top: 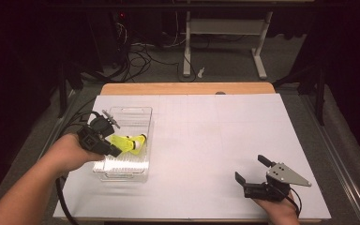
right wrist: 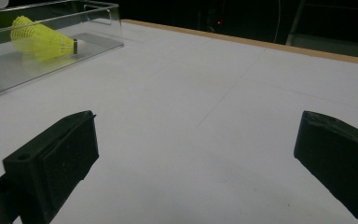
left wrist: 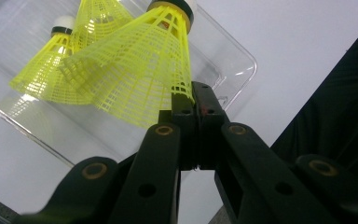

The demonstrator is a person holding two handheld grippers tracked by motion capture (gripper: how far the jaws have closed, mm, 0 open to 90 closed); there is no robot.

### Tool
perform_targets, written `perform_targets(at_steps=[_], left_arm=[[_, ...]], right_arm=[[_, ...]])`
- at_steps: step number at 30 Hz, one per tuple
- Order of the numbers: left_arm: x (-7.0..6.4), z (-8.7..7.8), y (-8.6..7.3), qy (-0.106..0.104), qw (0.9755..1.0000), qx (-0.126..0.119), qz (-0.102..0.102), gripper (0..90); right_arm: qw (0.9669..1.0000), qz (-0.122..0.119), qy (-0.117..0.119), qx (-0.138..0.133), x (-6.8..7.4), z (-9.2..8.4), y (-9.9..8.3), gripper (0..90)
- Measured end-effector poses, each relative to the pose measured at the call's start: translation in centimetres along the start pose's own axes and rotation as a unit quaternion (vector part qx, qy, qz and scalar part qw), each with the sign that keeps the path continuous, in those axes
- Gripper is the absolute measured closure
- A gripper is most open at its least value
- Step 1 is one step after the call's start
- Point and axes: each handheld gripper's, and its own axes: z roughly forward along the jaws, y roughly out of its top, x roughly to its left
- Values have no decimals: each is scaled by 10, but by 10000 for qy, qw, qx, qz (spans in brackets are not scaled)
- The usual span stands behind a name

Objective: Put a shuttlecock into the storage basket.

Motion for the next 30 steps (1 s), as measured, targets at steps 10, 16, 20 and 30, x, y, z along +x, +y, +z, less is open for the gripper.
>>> perform_targets(at_steps=[10, 16, 20, 30], left_arm=[[8, -2, -6, 46, 10000, 22, -42, 894], [13, 2, -10, 75, 9999, 120, -75, 894], [16, 8, -14, 115, 9997, 181, -118, 894], [22, 21, -21, 105, 9994, 269, -178, 894]], right_arm=[[10000, -17, 2, 17, 1, 1, 0, 2], [10000, -33, 12, 24, 1, 1, 0, 2], [10000, -35, 8, 30, 1, 1, 0, 2], [10000, -37, 11, 25, 1, 1, 0, 2]])
